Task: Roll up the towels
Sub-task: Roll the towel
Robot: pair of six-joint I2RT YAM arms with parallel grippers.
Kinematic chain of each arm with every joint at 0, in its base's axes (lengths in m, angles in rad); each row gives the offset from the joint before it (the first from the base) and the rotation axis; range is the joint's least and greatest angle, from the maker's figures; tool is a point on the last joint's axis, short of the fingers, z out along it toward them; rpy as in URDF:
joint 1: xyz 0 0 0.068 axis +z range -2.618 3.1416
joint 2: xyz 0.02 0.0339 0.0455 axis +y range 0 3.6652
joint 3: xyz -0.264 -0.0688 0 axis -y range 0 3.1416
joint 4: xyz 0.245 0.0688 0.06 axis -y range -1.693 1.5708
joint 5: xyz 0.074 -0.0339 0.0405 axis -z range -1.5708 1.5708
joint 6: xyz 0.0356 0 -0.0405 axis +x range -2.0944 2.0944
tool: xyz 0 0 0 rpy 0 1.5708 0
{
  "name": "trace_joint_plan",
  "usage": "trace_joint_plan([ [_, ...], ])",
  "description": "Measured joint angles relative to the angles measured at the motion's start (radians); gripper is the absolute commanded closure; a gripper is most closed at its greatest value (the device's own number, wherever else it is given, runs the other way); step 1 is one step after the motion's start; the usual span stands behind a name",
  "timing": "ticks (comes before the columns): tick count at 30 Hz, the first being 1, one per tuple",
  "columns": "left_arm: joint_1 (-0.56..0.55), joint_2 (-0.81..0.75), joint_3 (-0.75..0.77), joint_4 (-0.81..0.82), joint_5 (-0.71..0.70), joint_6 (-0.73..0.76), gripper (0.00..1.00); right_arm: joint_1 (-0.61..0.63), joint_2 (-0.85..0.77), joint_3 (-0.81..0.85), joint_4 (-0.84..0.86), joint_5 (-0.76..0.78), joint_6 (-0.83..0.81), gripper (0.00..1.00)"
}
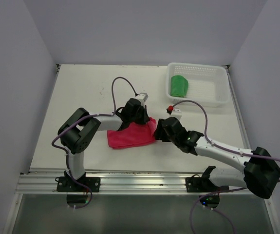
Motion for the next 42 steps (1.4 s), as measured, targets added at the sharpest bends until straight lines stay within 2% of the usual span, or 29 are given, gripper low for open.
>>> trace_joint_plan([
  [10, 0.002, -0.007, -0.019, 0.024, -0.009, 0.0, 1.0, -0.141, -0.031, -0.143, 0.129, -0.175, 0.102, 0.44],
  [21, 0.004, -0.013, -0.024, 0.026, -0.012, 0.0, 1.0, -0.167, -0.13, -0.154, 0.18, -0.198, 0.115, 0.39],
  [30, 0.004, -0.021, -0.034, 0.029, -0.017, 0.0, 1.0, -0.208, 0.009, -0.134, 0.225, -0.229, 0.133, 0.44],
  [42, 0.005, -0.021, -0.035, 0.03, -0.016, 0.0, 1.0, -0.211, 0.109, -0.132, 0.345, -0.306, 0.144, 0.43],
])
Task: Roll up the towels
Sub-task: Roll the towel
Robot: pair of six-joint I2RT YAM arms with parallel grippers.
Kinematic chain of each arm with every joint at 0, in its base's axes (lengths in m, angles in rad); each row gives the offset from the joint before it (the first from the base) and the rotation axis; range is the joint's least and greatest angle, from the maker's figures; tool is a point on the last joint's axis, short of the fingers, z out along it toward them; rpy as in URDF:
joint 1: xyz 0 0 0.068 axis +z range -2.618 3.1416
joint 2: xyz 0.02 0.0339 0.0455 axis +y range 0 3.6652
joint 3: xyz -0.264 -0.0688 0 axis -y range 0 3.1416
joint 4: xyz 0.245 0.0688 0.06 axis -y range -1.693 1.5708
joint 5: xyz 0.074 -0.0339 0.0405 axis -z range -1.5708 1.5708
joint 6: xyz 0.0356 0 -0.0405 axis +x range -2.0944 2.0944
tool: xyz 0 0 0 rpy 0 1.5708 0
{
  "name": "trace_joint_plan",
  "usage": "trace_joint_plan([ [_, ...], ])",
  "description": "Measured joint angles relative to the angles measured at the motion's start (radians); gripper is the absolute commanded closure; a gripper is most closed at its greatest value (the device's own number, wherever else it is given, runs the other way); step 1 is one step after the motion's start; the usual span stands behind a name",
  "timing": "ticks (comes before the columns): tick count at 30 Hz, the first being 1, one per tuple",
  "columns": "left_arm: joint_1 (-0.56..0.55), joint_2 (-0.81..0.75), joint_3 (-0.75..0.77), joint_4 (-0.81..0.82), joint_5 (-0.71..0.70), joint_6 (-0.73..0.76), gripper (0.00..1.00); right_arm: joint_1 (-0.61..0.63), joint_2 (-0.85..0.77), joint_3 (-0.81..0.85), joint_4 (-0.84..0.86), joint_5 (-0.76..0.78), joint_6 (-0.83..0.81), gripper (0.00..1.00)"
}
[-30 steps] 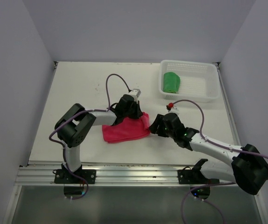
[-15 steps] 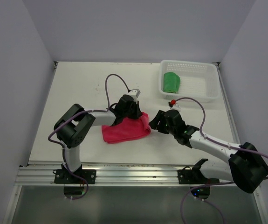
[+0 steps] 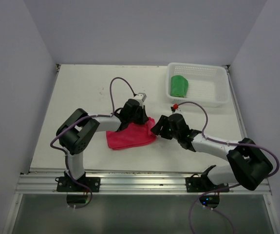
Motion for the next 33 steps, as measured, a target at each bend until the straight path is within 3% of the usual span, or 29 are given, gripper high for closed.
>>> trace_joint_plan([
  [10, 0.0, 0.0, -0.002, 0.004, 0.0, 0.0, 1.0, 0.0, 0.115, -0.019, 0.095, -0.049, 0.0, 0.46],
  [13, 0.0, 0.0, -0.003, 0.005, 0.0, 0.0, 1.0, -0.001, 0.123, -0.038, 0.114, -0.057, 0.001, 0.53],
  [22, 0.0, -0.001, -0.003, 0.004, -0.002, 0.002, 1.0, -0.001, 0.125, -0.073, 0.166, -0.079, -0.002, 0.89],
  [26, 0.0, -0.003, -0.001, -0.004, -0.004, 0.002, 1.0, -0.002, 0.124, -0.081, 0.178, -0.079, -0.025, 1.0],
  [31, 0.002, -0.005, 0.022, -0.045, 0.0, 0.001, 0.82, -0.001, 0.101, -0.081, 0.157, -0.063, -0.09, 1.0],
  [33, 0.005, -0.005, 0.037, -0.066, 0.006, 0.001, 0.8, 0.001, 0.083, -0.08, 0.133, -0.043, -0.123, 1.0],
])
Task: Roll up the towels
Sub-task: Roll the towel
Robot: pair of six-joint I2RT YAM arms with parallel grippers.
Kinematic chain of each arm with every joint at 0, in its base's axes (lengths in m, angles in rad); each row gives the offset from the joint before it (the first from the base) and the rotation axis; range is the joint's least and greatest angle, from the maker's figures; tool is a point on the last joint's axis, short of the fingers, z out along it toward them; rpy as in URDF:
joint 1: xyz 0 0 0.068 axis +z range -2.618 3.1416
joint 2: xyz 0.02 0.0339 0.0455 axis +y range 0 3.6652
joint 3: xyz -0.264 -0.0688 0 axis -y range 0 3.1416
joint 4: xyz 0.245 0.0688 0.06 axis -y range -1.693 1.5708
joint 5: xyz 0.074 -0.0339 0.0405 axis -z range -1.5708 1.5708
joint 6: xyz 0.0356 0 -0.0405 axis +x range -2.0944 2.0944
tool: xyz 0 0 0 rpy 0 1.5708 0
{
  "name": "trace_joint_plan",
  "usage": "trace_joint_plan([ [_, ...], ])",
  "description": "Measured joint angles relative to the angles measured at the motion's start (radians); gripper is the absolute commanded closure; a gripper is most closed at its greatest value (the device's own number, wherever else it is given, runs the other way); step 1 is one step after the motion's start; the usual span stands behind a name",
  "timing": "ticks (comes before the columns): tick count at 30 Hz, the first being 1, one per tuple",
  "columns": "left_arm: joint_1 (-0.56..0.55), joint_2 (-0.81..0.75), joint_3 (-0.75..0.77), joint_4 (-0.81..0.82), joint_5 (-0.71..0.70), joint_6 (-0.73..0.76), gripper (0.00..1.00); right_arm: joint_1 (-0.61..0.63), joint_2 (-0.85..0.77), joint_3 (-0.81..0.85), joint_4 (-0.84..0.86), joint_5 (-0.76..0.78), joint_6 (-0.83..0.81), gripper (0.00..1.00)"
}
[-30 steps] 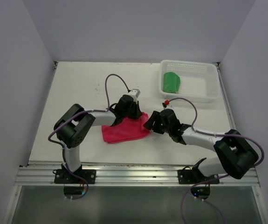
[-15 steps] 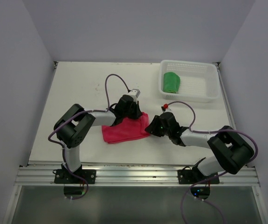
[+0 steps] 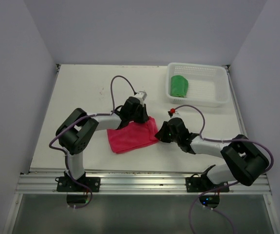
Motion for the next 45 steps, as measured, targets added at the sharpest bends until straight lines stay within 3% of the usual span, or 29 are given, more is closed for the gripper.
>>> trace_joint_plan([
  [8, 0.031, -0.002, 0.066, -0.051, 0.05, -0.019, 0.73, 0.043, -0.079, 0.025, -0.163, 0.121, -0.134, 1.0],
  [22, 0.091, -0.091, 0.069, -0.066, 0.225, -0.138, 0.74, 0.208, -0.066, 0.092, -0.295, 0.365, -0.235, 1.0],
  [32, 0.103, -0.122, 0.029, -0.074, 0.251, -0.151, 0.75, 0.312, 0.025, 0.238, -0.482, 0.563, -0.267, 1.0],
  [45, 0.232, -0.148, 0.015, -0.098, 0.309, -0.156, 0.76, 0.419, 0.195, 0.393, -0.653, 0.744, -0.324, 1.0],
])
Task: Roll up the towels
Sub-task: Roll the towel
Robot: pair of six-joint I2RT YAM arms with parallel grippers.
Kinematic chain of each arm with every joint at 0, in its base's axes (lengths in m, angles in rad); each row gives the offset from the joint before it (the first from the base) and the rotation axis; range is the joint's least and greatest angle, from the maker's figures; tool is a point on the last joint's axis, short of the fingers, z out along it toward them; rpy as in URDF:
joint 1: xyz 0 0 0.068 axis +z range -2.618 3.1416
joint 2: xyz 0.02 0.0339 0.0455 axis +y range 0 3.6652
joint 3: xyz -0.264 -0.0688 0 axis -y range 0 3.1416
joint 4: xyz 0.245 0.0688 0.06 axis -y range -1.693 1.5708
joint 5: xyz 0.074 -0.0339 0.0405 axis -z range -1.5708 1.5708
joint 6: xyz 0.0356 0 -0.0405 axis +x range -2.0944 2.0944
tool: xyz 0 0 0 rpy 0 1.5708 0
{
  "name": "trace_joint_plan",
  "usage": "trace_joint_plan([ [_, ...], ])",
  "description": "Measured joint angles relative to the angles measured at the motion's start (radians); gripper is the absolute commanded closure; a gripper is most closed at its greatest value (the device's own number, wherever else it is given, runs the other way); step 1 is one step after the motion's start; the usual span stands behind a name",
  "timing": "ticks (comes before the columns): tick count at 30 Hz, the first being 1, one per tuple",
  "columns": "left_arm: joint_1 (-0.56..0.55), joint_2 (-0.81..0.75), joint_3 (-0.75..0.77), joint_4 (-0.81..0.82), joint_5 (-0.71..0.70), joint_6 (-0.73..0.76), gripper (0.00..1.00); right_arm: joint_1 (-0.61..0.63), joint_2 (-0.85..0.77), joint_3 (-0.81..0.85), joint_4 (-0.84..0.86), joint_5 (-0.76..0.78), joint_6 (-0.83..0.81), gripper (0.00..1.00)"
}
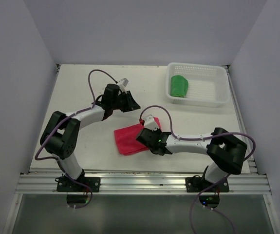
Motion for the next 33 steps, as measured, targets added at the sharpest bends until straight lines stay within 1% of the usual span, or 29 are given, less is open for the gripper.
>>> trace_joint_plan([
  [12, 0.032, -0.04, 0.023, -0.062, 0.032, 0.045, 0.77, 0.102, 0.15, 0.105, -0.099, 0.119, -0.097, 1.0],
  [17, 0.033, -0.04, 0.061, -0.074, 0.063, 0.059, 0.8, 0.134, 0.195, 0.142, -0.132, 0.142, -0.146, 1.0],
  [29, 0.029, -0.051, 0.062, -0.102, 0.145, 0.083, 0.84, 0.173, 0.344, 0.306, -0.254, 0.158, -0.264, 1.0],
  [33, 0.021, -0.052, 0.062, -0.118, 0.163, 0.107, 0.88, 0.177, 0.385, 0.336, -0.287, 0.169, -0.29, 1.0],
])
